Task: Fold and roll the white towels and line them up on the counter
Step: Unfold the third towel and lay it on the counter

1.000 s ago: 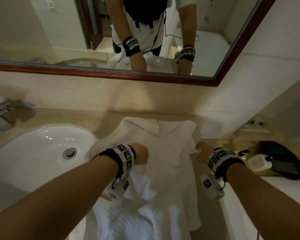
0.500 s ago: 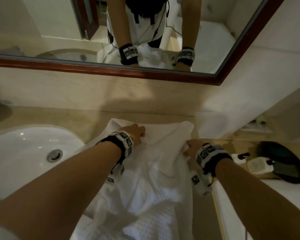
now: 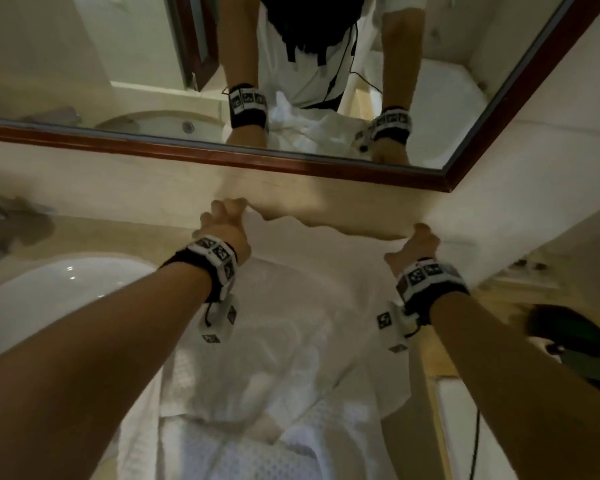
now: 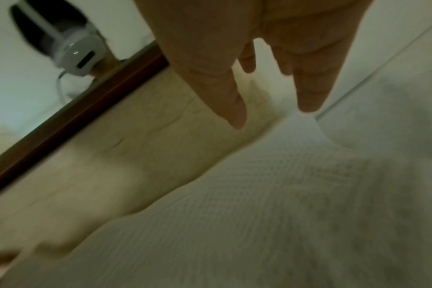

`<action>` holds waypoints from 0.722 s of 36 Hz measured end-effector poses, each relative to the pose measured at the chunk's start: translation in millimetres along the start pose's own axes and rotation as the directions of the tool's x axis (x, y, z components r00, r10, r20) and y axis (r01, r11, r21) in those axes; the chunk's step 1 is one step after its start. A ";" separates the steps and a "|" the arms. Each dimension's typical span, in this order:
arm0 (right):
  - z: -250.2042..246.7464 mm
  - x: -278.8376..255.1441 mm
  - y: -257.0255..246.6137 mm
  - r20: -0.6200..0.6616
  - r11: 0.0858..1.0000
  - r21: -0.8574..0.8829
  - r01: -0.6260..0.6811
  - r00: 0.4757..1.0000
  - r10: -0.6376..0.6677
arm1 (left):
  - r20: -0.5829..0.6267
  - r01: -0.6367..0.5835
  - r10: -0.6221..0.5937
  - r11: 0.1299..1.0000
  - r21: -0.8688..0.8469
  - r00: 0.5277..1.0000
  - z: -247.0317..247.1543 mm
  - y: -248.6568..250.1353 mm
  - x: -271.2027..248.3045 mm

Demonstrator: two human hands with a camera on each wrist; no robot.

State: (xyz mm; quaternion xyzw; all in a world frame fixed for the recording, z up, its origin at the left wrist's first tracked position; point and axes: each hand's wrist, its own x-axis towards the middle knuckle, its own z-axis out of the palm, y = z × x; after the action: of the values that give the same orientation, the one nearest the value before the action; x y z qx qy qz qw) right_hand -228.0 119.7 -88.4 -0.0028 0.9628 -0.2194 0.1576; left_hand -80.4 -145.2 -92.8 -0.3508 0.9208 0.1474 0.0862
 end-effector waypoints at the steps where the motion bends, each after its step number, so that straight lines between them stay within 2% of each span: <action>1: 13.3 -7.7 0.3 0.020 0.996 -0.055 0.072 0.997 -0.071 | -0.030 -0.043 0.043 0.999 -0.003 0.999 6.9 -1.3 -6.8; 3: 38.7 -26.0 2.0 0.130 0.952 -0.152 0.265 0.960 -0.247 | -0.038 -0.189 0.188 0.982 -0.009 0.981 22.8 -1.6 -14.9; 4: 51.8 -34.5 4.8 0.252 0.918 -0.189 0.348 0.921 -0.297 | 0.021 -0.259 0.258 0.966 0.014 0.966 31.8 -2.0 -17.7; 6: 77.5 -47.5 13.9 0.527 0.849 -0.263 0.457 0.806 -0.270 | 0.189 -0.339 0.319 0.937 0.086 0.929 48.0 -5.7 -22.9; 7: 88.1 -52.9 19.0 0.612 0.802 -0.328 0.500 0.759 -0.223 | 0.274 -0.341 0.300 0.933 0.115 0.914 55.5 -10.9 -23.3; 8: 95.7 -57.3 25.6 0.649 0.745 -0.404 0.531 0.740 -0.176 | 0.349 -0.316 0.252 0.938 0.139 0.902 61.3 -18.3 -22.9; 9: 100.7 -59.5 32.7 0.648 0.703 -0.458 0.545 0.746 -0.155 | 0.410 -0.276 0.194 0.949 0.152 0.891 65.9 -27.4 -23.0; 11: 101.6 -61.7 45.6 0.624 0.690 -0.492 0.531 0.768 -0.145 | 0.478 -0.223 0.123 0.962 0.159 0.870 70.4 -41.9 -25.2; 15: 90.2 -62.8 56.1 0.641 0.675 -0.492 0.550 0.753 -0.148 | 0.527 -0.263 0.101 0.934 0.243 0.844 69.9 -50.3 -41.8; 18: 87.9 -65.1 56.1 0.641 0.685 -0.488 0.540 0.755 -0.138 | 0.516 -0.216 0.036 0.932 0.292 0.856 71.0 -50.2 -56.5; 21: 84.9 -72.8 49.7 0.596 0.721 -0.495 0.485 0.793 -0.124 | 0.462 -0.127 -0.052 0.929 0.347 0.885 61.3 -42.1 -72.3; 23: 82.2 -81.4 45.1 0.518 0.749 -0.472 0.465 0.834 -0.191 | 0.405 -0.106 -0.027 0.947 0.303 0.914 54.8 -34.8 -82.5; 26: 76.0 -103.3 43.7 0.387 0.791 -0.367 0.490 0.854 -0.349 | 0.328 -0.199 0.119 0.954 0.223 0.937 56.8 -26.1 -104.5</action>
State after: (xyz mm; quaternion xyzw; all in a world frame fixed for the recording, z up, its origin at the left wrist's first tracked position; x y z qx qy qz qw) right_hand -103.9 134.8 -140.6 -0.2884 0.9260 -0.0156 0.2429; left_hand 17.6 -80.0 -124.4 -0.2330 0.9324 0.0886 0.2619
